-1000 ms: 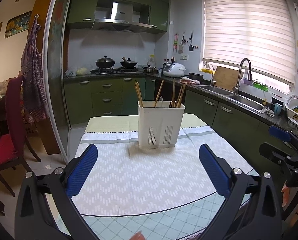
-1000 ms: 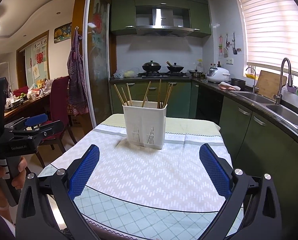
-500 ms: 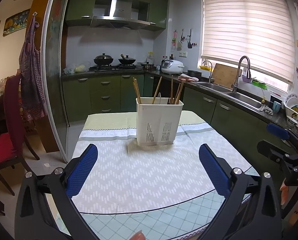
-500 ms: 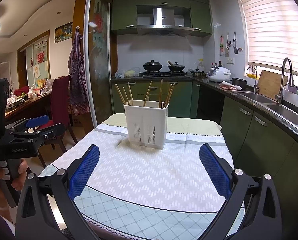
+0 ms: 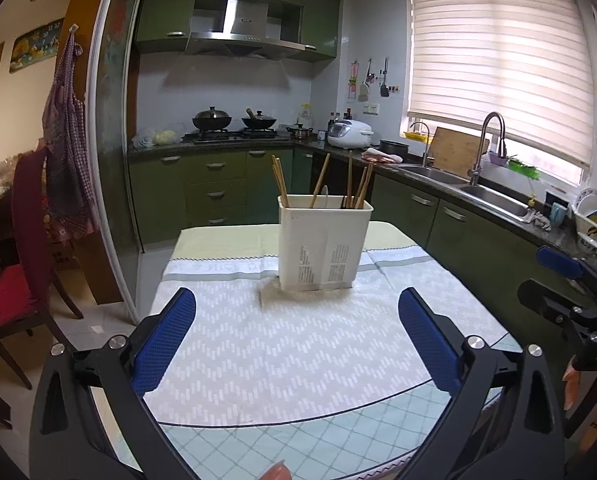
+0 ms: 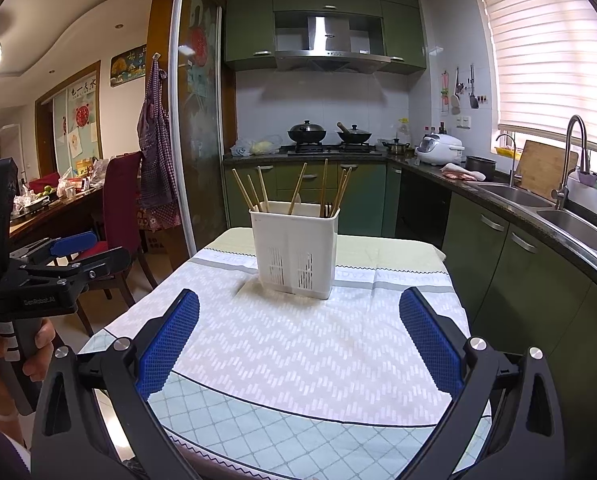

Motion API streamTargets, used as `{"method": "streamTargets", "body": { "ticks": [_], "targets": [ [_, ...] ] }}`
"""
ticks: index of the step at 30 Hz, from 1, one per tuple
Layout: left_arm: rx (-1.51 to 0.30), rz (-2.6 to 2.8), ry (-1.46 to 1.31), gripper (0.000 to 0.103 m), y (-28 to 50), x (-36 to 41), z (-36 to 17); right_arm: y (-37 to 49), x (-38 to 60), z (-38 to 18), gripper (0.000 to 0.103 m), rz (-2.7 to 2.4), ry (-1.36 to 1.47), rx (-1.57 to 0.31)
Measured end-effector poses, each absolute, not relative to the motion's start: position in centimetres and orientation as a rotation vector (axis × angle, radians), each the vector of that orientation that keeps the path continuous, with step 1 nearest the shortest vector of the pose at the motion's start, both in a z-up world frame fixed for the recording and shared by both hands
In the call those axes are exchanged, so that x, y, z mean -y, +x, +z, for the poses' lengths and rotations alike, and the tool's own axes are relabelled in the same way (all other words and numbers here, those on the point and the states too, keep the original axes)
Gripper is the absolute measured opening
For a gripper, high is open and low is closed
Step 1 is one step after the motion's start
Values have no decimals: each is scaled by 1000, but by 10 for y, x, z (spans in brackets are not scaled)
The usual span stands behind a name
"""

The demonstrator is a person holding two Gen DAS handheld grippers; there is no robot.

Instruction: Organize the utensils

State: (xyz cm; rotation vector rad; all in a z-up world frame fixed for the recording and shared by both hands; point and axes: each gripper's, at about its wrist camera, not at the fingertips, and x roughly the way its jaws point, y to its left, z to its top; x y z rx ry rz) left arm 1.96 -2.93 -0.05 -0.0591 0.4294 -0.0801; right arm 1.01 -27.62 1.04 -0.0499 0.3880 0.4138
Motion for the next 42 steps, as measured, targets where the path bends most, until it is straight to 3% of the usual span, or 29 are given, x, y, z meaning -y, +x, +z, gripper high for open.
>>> {"method": "streamTargets", "body": {
  "ticks": [42],
  "targets": [
    [-517, -2, -55, 97, 61, 16, -36, 49, 270, -10, 99, 413, -41, -467]
  ]
}}
